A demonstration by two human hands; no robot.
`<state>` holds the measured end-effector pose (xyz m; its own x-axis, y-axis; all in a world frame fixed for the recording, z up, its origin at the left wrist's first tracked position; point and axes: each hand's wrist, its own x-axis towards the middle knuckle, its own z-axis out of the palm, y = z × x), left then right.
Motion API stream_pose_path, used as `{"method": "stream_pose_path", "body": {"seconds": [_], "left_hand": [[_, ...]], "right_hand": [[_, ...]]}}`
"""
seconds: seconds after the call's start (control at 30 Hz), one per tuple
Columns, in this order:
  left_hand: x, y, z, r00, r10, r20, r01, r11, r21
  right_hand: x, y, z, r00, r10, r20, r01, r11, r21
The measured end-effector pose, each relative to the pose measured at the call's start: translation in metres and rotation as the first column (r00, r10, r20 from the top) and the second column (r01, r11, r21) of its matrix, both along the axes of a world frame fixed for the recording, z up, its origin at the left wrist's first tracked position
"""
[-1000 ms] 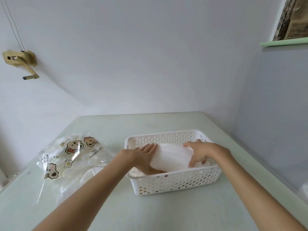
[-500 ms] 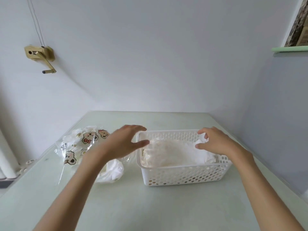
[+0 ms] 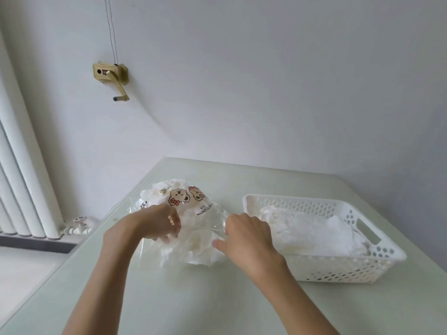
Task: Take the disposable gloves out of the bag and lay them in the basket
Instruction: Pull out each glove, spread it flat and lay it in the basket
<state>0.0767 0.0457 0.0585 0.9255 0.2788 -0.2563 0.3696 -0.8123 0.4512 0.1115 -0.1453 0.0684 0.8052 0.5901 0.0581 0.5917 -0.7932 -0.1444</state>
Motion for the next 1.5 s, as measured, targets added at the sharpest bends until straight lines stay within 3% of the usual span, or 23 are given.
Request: {"method": "stream_pose_path", "body": {"seconds": [0.13, 0.27, 0.4, 0.5, 0.67, 0.9, 0.97, 1.1, 1.23, 1.3, 1.37, 1.5], "left_hand": [[-0.002, 0.000, 0.002, 0.998, 0.050, 0.042, -0.044, 0.989, -0.140], [-0.008, 0.008, 0.007, 0.993, 0.078, 0.086, -0.061, 0.980, -0.187], [-0.013, 0.005, 0.015, 0.985, -0.038, 0.171, 0.038, 0.999, 0.004], [-0.011, -0.006, 0.019, 0.942, -0.148, 0.301, 0.150, 0.989, 0.018], [0.004, -0.020, 0.007, 0.889, -0.224, 0.399, 0.254, 0.967, -0.023], [0.015, -0.016, -0.003, 0.894, -0.129, 0.430, 0.164, 0.985, -0.047], [0.014, -0.014, -0.003, 0.892, -0.093, 0.441, 0.116, 0.993, -0.024], [0.014, -0.011, -0.004, 0.903, -0.119, 0.412, 0.158, 0.986, -0.061], [0.016, -0.006, -0.006, 0.901, -0.104, 0.422, 0.162, 0.981, -0.105], [0.017, -0.004, -0.008, 0.898, -0.102, 0.427, 0.160, 0.982, -0.102], [0.016, -0.005, -0.008, 0.896, -0.122, 0.427, 0.186, 0.976, -0.110], [0.005, -0.015, 0.001, 0.921, -0.157, 0.357, 0.232, 0.956, -0.178]], "right_hand": [[-0.001, 0.014, -0.009, 0.997, -0.017, 0.076, 0.022, 0.997, -0.067], [0.003, 0.014, -0.015, 0.992, -0.018, 0.126, 0.025, 0.998, -0.054], [0.015, 0.007, -0.013, 0.998, -0.009, 0.058, 0.000, 0.988, 0.154], [0.026, -0.001, -0.009, 0.997, 0.067, -0.040, -0.051, 0.946, 0.320], [0.039, -0.010, -0.001, 0.969, 0.188, -0.157, -0.051, 0.783, 0.620], [0.043, -0.010, 0.003, 0.968, 0.198, -0.155, 0.043, 0.478, 0.877], [0.046, -0.012, 0.003, 0.962, 0.191, -0.194, 0.092, 0.442, 0.892], [0.048, -0.015, 0.002, 0.950, 0.180, -0.254, 0.123, 0.535, 0.836], [0.038, -0.012, 0.000, 0.965, 0.095, -0.244, 0.065, 0.818, 0.572], [0.032, -0.006, -0.004, 0.984, 0.066, -0.164, 0.011, 0.904, 0.428], [0.031, -0.003, -0.007, 1.000, 0.013, -0.015, -0.006, 0.923, 0.384], [0.034, -0.004, -0.010, 1.000, -0.015, -0.016, 0.020, 0.883, 0.469]]}}
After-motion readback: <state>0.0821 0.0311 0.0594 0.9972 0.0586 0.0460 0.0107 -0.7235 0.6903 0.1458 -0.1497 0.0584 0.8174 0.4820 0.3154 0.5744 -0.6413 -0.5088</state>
